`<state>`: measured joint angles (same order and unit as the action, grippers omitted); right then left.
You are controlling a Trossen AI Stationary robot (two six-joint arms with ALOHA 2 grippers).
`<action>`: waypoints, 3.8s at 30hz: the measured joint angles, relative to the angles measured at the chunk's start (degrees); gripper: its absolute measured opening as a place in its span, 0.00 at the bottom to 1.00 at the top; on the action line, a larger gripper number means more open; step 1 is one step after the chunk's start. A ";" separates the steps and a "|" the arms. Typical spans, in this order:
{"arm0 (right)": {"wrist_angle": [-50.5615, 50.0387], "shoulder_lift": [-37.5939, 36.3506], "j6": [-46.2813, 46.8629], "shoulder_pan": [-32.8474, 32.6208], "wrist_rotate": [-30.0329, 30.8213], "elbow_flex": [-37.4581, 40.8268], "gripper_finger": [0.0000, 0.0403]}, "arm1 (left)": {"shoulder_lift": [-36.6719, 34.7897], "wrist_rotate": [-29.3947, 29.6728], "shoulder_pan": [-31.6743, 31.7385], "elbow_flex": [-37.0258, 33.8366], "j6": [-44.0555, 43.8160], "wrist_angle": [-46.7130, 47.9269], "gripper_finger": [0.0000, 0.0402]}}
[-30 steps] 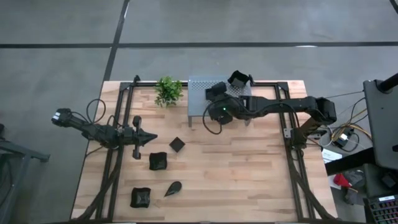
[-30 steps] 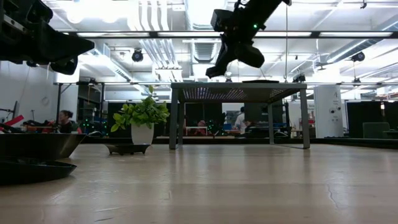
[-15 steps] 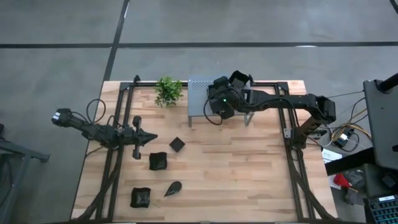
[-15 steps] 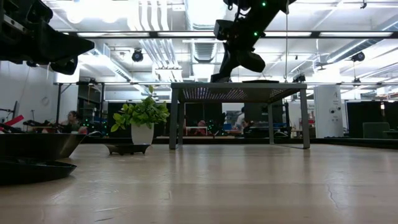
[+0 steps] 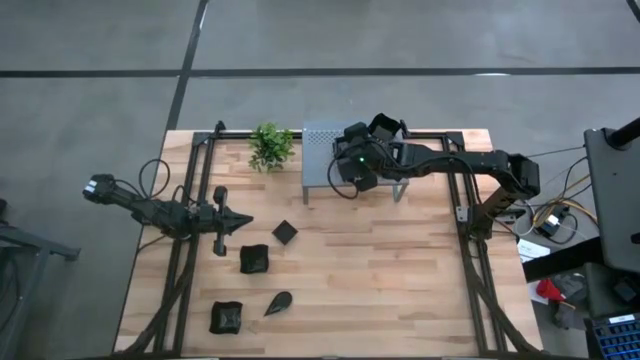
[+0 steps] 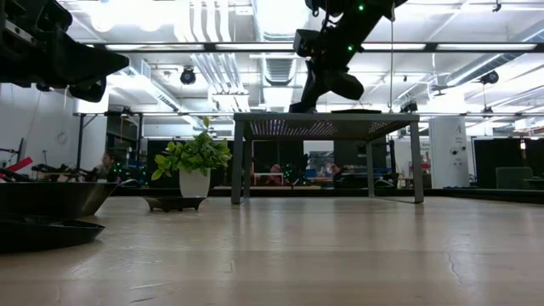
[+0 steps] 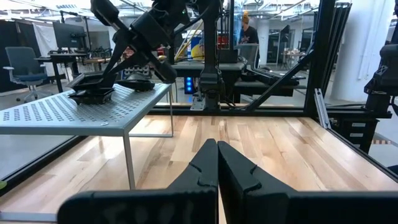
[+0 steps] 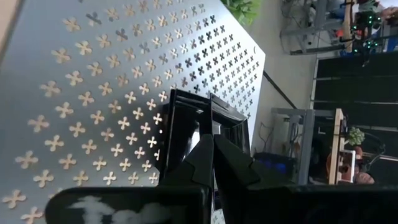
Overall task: Pick & Place Mini shaped plates
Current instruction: Stack the square plate on top of the other square plate on the shelf, then stack the drop shaped plate on top of the other drop shaped plate on the shelf
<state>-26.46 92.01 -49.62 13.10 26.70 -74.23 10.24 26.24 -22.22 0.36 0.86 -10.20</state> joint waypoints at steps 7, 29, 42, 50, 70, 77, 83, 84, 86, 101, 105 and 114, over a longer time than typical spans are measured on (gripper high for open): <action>0.04 0.00 1.92 -0.07 -2.82 0.06 0.03 | 0.00 0.00 -0.01 0.00 -0.02 0.00 0.00; -9.15 -4.04 21.89 -3.98 0.19 -0.18 0.23 | -0.02 0.00 0.00 0.00 0.00 0.02 0.00; -15.85 -13.82 41.21 -21.47 -7.31 1.16 0.02 | -0.02 0.00 -0.02 0.00 -0.01 0.02 0.00; -10.19 -14.12 46.03 -32.95 -9.68 3.99 0.02 | -0.02 0.00 0.00 0.00 -0.01 0.00 0.00; 29.96 -11.13 40.45 -46.76 -12.99 23.96 0.02 | -0.02 -0.02 -0.02 0.00 -0.02 0.01 0.00; 37.48 -3.09 40.82 -46.72 -13.26 21.74 0.02 | 0.02 0.00 -0.02 0.00 -0.02 0.02 0.00; 37.96 8.57 39.12 -46.88 -13.53 11.27 0.13 | 0.04 0.00 -0.01 0.00 -0.01 0.05 0.00; 37.49 10.59 39.08 -46.86 -13.51 9.27 0.16 | 0.04 -0.01 -0.02 0.00 -0.02 -0.01 0.00; 36.93 14.48 38.36 -46.69 -13.53 4.99 0.22 | 0.04 0.00 0.00 0.00 -0.02 0.00 0.00; 28.09 35.78 33.09 -39.94 -20.77 -15.75 0.32 | 0.04 0.00 -0.01 0.00 -0.01 0.01 0.00; 27.91 37.52 32.36 -38.25 -22.07 -16.14 0.29 | 0.04 0.00 -0.01 0.00 -0.01 0.00 0.00; 29.67 37.62 36.61 -35.58 -22.37 -16.25 0.25 | 0.04 0.00 -0.01 0.00 -0.01 0.02 0.00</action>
<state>3.22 129.62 -13.01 -22.47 4.33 -90.48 10.28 26.24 -22.23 0.36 0.85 -10.17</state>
